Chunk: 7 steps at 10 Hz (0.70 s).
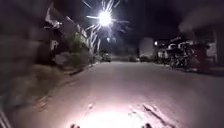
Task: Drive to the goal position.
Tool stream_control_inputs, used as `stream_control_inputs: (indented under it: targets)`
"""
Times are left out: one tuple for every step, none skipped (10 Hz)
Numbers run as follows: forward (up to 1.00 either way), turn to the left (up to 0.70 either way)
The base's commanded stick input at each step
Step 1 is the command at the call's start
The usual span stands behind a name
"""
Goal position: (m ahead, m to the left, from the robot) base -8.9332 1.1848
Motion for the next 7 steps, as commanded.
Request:
stream_control_inputs:
  targets:
    - [0.85, 0.00]
    - [0.85, 0.00]
    - [0.85, 0.00]
    - [0.85, 0.00]
    - [0.85, 0.00]
    - [0.85, 0.00]
    - [0.85, 0.00]
